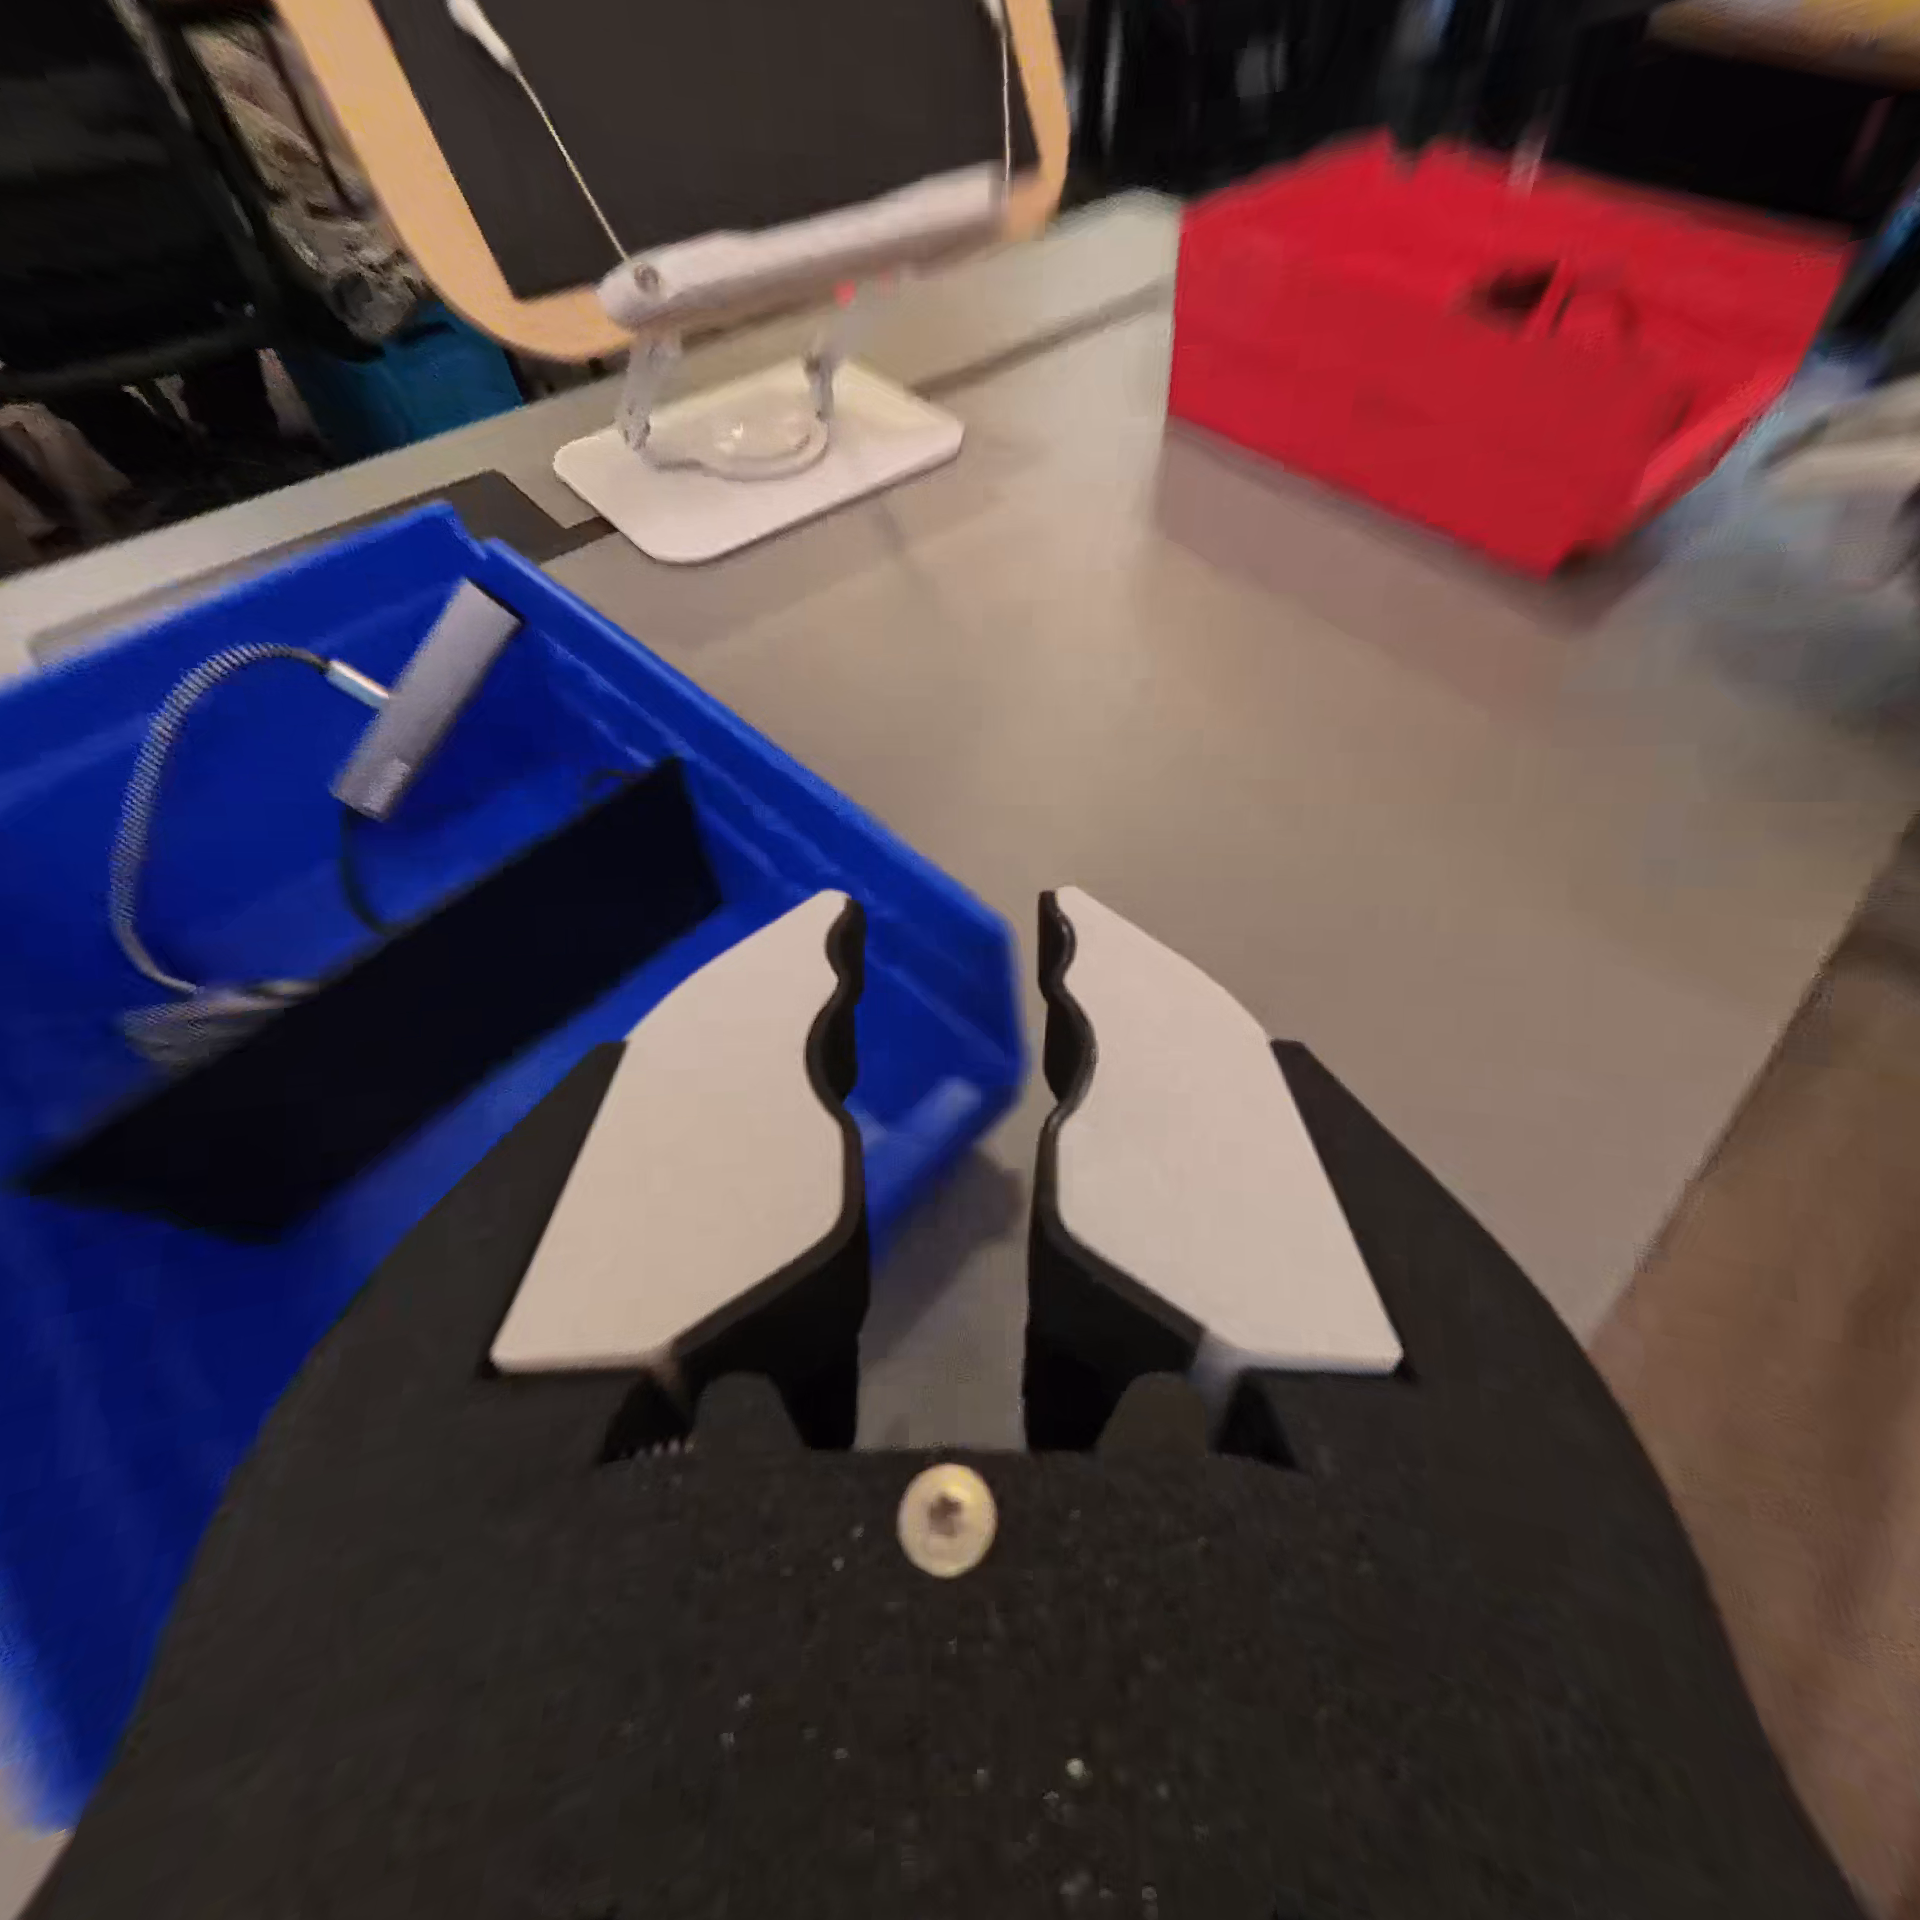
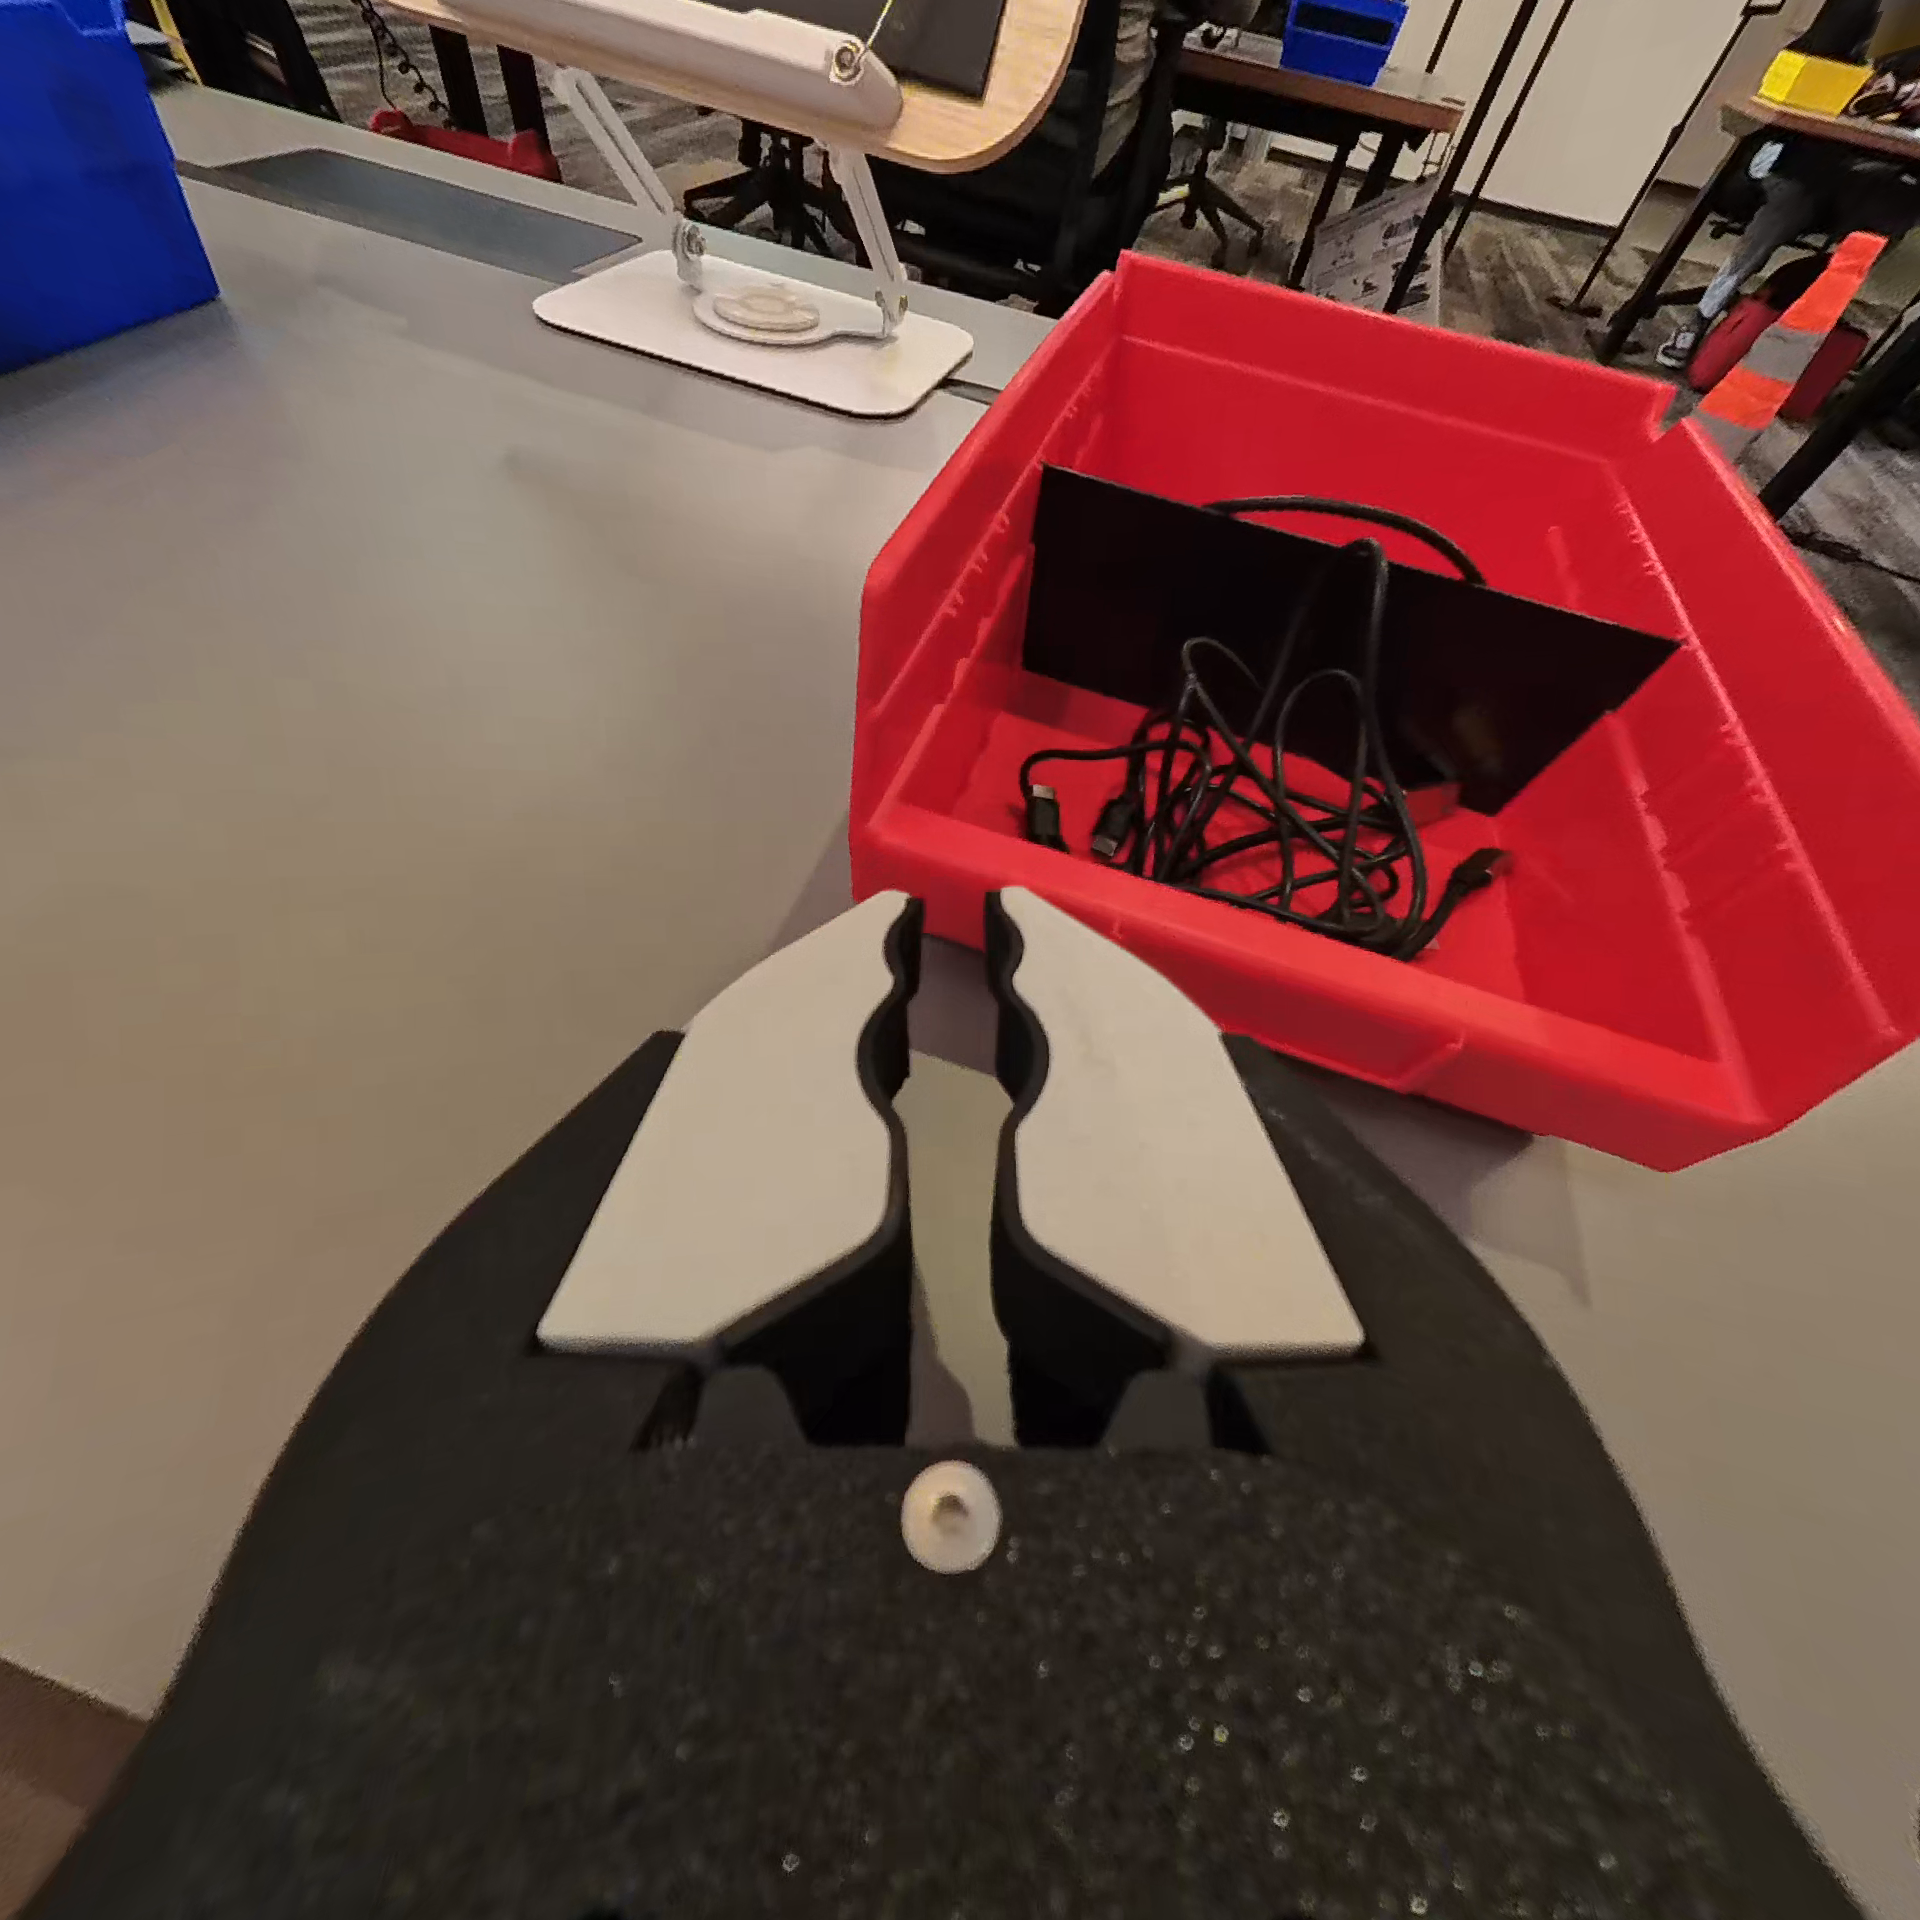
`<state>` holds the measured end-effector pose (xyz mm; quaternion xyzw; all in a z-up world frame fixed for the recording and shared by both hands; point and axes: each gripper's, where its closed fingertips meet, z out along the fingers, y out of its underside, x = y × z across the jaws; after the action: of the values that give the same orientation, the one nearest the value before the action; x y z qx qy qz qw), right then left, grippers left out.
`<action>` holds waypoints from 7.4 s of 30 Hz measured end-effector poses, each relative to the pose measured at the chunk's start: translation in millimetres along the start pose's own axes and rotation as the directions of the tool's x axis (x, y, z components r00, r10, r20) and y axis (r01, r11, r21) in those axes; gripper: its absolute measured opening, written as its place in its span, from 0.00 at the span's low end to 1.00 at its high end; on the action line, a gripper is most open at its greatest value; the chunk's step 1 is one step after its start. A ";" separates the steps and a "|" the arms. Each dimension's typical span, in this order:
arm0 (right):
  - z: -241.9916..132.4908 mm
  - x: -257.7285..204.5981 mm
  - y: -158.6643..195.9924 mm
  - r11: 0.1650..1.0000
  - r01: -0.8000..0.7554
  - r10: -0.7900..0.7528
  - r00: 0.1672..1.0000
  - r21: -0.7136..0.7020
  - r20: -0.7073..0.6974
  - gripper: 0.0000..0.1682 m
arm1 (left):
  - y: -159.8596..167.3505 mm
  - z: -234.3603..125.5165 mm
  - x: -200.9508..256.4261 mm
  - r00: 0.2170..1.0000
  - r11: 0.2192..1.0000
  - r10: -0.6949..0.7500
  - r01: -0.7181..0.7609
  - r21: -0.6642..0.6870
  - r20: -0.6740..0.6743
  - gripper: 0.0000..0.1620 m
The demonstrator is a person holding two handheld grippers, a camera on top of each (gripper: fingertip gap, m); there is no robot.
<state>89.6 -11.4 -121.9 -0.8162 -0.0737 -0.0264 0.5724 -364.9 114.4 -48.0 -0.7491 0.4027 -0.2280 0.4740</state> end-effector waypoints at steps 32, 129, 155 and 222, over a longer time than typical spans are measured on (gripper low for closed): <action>-5.7 -18.2 2.5 0.995 -0.095 0.094 0.988 0.003 0.124 0.06 | -170.5 73.2 -156.5 0.868 0.887 0.456 -0.461 -0.020 0.198 0.14; 142.8 -238.6 -68.4 0.321 0.796 -0.930 0.367 0.514 0.011 0.06 | 4.4 179.4 109.6 0.996 0.997 -0.079 0.079 0.010 0.045 0.07; 123.7 -248.7 -65.4 0.333 0.661 -0.914 0.403 0.672 0.057 0.15 | 7.4 171.3 114.9 0.951 0.980 -0.199 0.197 -0.036 -0.237 0.07; 19.2 -203.7 -106.9 0.679 0.465 -0.726 0.307 0.569 0.615 0.05 | 26.1 114.1 72.3 0.964 0.970 -0.242 0.238 0.044 0.110 0.07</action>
<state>-128.5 24.0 -55.0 -0.5515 -0.6279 0.1463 0.5293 -251.2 109.3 -125.2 -0.7970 0.2778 -0.2464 0.4764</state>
